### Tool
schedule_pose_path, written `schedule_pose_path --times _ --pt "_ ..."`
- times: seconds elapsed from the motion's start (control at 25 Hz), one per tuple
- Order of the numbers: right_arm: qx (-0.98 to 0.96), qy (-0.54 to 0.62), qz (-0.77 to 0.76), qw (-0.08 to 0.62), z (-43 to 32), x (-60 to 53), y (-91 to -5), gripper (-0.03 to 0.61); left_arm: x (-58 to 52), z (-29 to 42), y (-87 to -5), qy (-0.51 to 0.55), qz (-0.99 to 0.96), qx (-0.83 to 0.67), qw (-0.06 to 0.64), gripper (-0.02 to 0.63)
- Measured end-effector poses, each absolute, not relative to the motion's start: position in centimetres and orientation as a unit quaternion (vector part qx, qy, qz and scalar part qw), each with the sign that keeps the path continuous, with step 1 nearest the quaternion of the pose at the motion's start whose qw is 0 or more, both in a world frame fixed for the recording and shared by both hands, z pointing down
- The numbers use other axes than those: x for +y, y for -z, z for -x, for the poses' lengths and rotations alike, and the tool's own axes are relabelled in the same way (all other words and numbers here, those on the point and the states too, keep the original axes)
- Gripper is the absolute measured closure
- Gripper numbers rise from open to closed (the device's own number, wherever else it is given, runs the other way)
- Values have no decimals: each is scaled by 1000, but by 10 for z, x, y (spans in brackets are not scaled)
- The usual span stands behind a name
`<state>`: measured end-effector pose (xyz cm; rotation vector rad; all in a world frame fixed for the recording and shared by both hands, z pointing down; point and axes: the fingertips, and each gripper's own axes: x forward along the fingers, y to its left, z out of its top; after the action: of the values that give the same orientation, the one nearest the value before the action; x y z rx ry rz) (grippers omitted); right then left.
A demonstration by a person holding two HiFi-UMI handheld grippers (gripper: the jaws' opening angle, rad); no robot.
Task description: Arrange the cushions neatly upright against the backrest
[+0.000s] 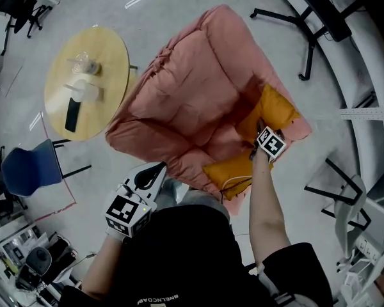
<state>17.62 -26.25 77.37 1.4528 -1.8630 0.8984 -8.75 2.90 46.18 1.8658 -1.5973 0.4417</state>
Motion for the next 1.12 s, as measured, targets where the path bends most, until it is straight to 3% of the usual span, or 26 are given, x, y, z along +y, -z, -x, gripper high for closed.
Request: schedule_pose_path --times 0.24,0.48,1.12 --pt "-721 -334 -524 307 -176 -258 -769 256 32 89 -469 -159 -707 -607 326 600" --pt "-768 -273 -485 316 -165 -250 -741 273 33 96 -471 -143 -704 -613 329 600" --pt "-884 -107 -234 391 -24 -238 -712 276 42 112 -473 -132 -683 -637 332 600"
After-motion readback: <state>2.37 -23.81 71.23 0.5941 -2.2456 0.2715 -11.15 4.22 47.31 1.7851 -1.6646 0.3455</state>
